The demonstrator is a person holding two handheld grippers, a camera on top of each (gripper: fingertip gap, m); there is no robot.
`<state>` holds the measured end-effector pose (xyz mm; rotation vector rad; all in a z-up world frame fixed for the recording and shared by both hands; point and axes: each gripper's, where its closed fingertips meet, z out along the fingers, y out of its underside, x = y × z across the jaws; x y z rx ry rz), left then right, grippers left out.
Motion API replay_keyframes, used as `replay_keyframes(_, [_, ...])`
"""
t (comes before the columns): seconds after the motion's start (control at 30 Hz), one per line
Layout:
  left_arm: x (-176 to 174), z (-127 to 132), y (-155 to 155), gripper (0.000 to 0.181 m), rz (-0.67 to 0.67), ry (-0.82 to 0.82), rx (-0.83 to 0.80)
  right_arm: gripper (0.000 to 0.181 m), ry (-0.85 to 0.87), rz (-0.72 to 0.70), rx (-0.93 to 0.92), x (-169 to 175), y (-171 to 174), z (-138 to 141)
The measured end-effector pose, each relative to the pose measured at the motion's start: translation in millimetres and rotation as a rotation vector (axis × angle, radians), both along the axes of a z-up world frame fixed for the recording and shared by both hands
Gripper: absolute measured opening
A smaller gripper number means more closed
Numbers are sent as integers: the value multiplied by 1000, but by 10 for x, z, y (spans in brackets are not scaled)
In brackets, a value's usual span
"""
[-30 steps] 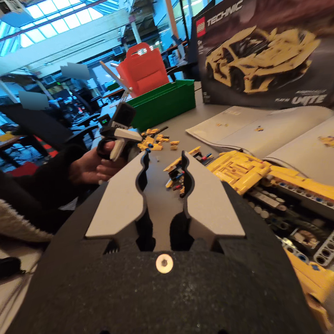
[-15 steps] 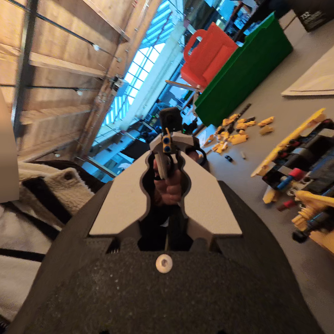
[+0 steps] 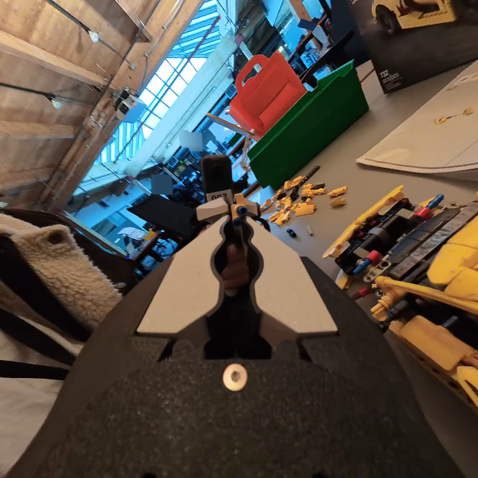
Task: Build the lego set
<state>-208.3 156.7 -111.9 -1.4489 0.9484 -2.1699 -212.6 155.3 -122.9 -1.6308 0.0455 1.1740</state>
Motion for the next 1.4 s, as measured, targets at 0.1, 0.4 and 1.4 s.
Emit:
replay_keyframes(0.1, [-14, 19, -25, 7, -17, -13, -1, 6, 60, 42, -6, -17, -28, 17])
replay_keyframes(0.4, [-12, 27, -51, 7, -60, -15, -47, 6, 93, 82, -11, -18, -56, 33])
replay_keyframes(1.4, [84, -477, -698, 5, -424, 416, 230, 6, -316, 347, -280, 113, -682, -432])
